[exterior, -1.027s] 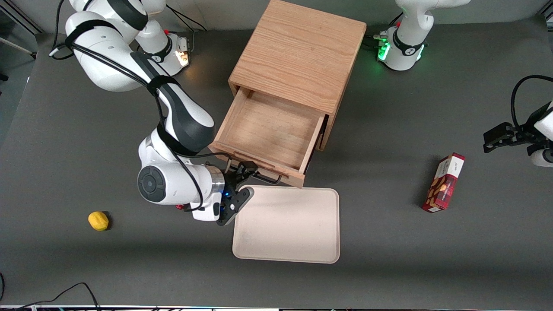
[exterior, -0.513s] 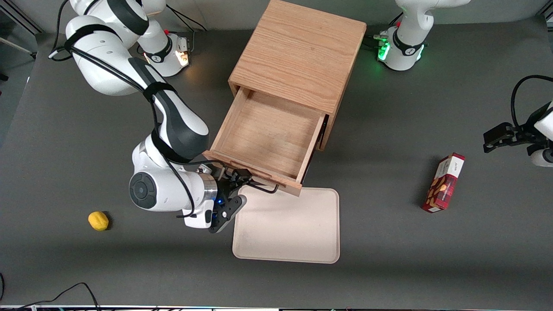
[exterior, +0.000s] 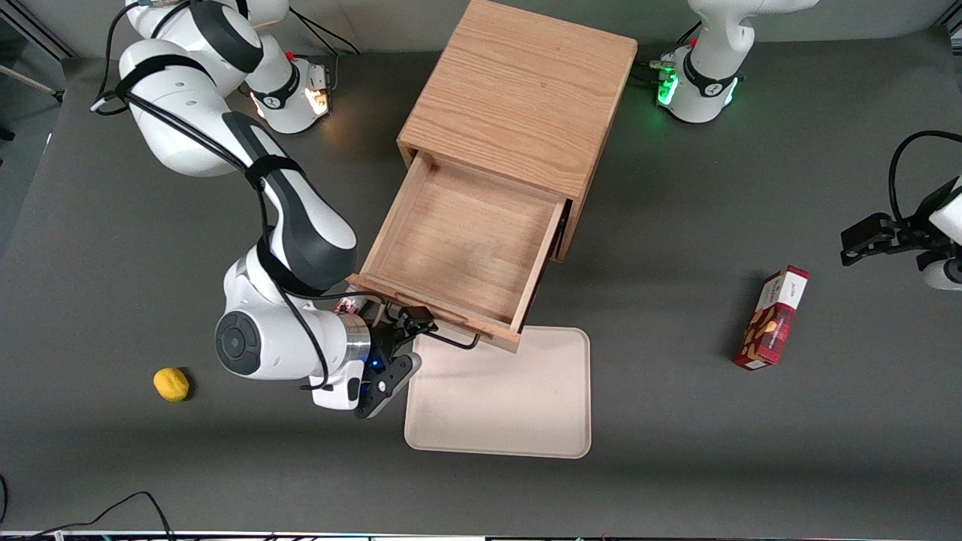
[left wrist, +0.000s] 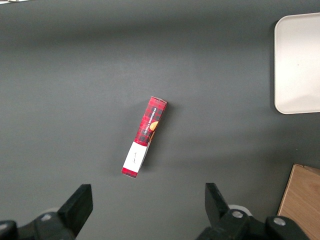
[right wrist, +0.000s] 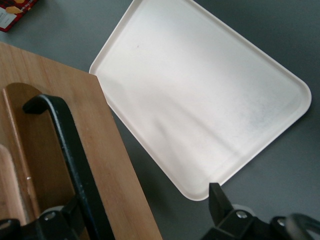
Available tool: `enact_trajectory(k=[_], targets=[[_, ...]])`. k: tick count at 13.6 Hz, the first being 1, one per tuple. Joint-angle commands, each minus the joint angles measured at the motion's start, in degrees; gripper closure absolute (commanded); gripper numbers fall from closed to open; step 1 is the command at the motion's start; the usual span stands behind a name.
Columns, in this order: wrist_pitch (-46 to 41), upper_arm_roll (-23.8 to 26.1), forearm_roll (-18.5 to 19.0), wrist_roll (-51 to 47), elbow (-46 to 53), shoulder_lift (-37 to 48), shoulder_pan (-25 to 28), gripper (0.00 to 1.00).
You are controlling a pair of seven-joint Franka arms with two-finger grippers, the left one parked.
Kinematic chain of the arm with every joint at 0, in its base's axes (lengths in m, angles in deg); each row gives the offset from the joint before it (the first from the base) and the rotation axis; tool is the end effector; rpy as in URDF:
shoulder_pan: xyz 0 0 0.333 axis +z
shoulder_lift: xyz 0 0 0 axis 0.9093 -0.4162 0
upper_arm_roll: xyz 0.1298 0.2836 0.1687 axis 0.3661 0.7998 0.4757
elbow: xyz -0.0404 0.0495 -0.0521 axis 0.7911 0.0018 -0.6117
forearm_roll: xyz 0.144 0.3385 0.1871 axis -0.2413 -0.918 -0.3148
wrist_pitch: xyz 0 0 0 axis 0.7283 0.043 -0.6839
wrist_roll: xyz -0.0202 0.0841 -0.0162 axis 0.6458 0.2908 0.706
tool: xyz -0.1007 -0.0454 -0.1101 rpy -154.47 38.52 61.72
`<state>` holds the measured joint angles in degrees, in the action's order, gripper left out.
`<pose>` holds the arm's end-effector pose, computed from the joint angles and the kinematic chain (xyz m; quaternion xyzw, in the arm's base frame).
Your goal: Open upper drawer
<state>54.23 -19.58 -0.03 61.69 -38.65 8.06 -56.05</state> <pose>0.7497 0.3577 0.3323 -0.9223 -0.3183 0.0115 0.2188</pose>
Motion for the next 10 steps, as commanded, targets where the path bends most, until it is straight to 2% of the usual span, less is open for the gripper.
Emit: enact_trajectory(k=[1, 5, 7, 10], targets=[[-1.14, -0.41, 1.17, 1.09, 3.92, -1.58, 0.14, 0.0], [-3.5, -0.15, 1.08, 1.09, 4.01, -0.35, -0.04, 0.0], [-7.19, -0.14, 0.99, 1.44, 4.01, 2.36, -0.39, 0.0], [-8.18, -0.49, 1.16, 2.23, 3.83, 8.59, -1.53, 0.0]])
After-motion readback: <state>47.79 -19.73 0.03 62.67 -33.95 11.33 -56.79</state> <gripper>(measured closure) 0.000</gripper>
